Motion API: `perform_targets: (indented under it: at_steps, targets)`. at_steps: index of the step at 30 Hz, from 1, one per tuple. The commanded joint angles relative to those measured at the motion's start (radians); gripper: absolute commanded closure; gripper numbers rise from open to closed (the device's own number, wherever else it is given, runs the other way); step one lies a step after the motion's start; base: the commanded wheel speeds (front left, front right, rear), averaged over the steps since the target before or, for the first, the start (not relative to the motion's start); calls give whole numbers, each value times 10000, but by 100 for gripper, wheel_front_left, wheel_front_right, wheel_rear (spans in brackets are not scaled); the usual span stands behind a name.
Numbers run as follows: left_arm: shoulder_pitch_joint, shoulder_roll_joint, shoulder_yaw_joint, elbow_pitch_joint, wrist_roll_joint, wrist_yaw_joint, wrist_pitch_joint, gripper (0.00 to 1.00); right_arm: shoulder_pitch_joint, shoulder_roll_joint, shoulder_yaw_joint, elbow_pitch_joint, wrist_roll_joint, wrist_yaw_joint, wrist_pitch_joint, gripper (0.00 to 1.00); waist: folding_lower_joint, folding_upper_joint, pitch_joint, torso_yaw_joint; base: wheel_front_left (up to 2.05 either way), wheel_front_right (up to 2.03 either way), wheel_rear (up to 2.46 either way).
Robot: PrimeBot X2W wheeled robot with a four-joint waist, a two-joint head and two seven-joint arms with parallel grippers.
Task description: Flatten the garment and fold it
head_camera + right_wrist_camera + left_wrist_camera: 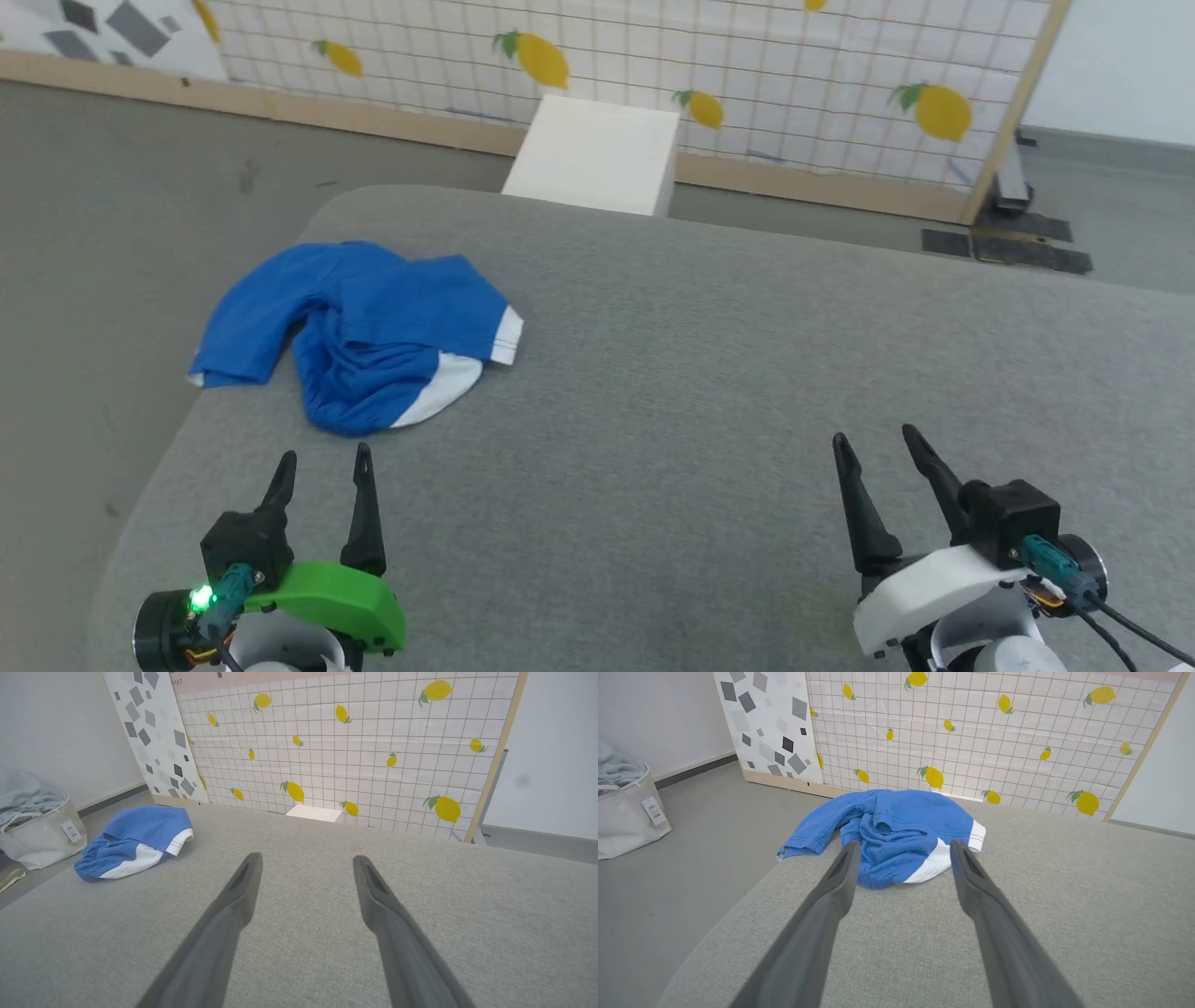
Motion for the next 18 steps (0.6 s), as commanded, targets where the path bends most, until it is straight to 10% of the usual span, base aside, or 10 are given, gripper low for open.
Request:
perform_targets:
  at_steps: [1, 18]
  targets:
    - [168, 83, 23, 60, -127, 95, -127, 0, -83, -5, 53, 125, 127, 42, -145, 0, 0, -1, -14, 379, 0, 0, 0]
    - [392, 197, 22, 256, -458, 206, -437, 0, 1, -6, 269, 606, 425, 51, -464, 0, 0, -1, -102, 1354, 0, 0, 0]
